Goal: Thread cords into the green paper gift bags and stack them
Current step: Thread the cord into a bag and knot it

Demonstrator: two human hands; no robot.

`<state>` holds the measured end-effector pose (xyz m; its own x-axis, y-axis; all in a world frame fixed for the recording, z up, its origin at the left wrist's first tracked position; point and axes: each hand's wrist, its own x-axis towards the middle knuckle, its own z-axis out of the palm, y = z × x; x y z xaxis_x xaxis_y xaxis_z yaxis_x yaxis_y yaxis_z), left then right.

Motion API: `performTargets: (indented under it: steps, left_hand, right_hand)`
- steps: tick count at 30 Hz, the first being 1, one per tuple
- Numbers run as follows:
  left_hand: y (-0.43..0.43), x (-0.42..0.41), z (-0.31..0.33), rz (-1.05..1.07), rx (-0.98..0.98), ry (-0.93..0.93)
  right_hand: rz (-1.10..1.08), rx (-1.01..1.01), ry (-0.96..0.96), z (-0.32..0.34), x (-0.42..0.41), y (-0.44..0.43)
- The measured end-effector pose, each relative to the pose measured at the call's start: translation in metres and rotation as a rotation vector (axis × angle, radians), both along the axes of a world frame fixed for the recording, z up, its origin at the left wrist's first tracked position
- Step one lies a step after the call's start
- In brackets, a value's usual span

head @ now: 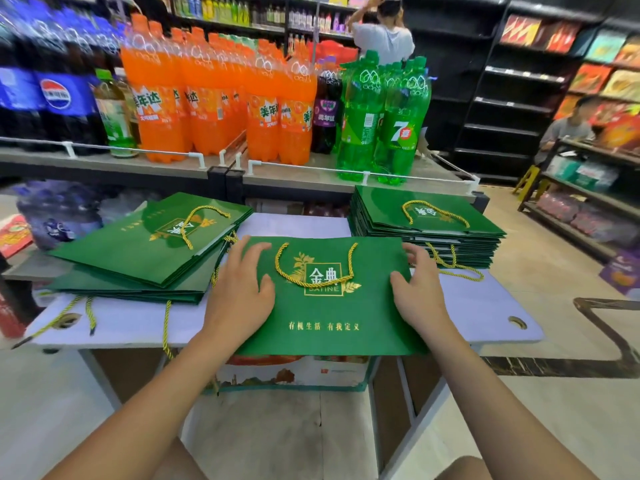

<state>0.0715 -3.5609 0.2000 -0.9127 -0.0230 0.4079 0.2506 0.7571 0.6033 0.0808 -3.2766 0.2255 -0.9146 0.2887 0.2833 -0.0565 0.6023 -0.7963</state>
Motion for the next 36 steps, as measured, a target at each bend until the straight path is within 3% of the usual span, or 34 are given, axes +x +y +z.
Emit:
performTargets:
  steps: [4,7,11,17,22,27,36]
  left_hand:
    - [-0.001,-0.001,0.023,0.008,0.367,0.058]
    - [-0.004,-0.012,0.045,0.012,0.67,-0.044]
    - [-0.004,-0.033,0.052,-0.09,0.799,-0.181]
    - [0.032,-0.066,0.097,-0.122,0.946,-0.137]
    - [0.082,-0.109,0.144,-0.151,1.054,-0.115]
    - [0.143,-0.142,0.162,-0.175,0.943,-0.178]
    - [0.184,-0.196,0.111,-0.108,0.244,-0.234]
  right_hand:
    - [0.015,-0.266,0.188,0.026,-0.001,0.009]
    - [0.0,-0.36,0.292,0.051,-0.005,0.016]
    - [0.01,-0.443,0.359,0.085,-0.015,0.022]
    - [-0.001,-0.337,0.349,0.146,-0.046,0.043]
    - [-0.028,-0.123,0.305,0.18,-0.07,0.087]
    - [-0.084,-0.073,0.236,0.184,-0.096,0.146]
    - [-0.141,0.005,0.016,0.131,-0.136,0.216]
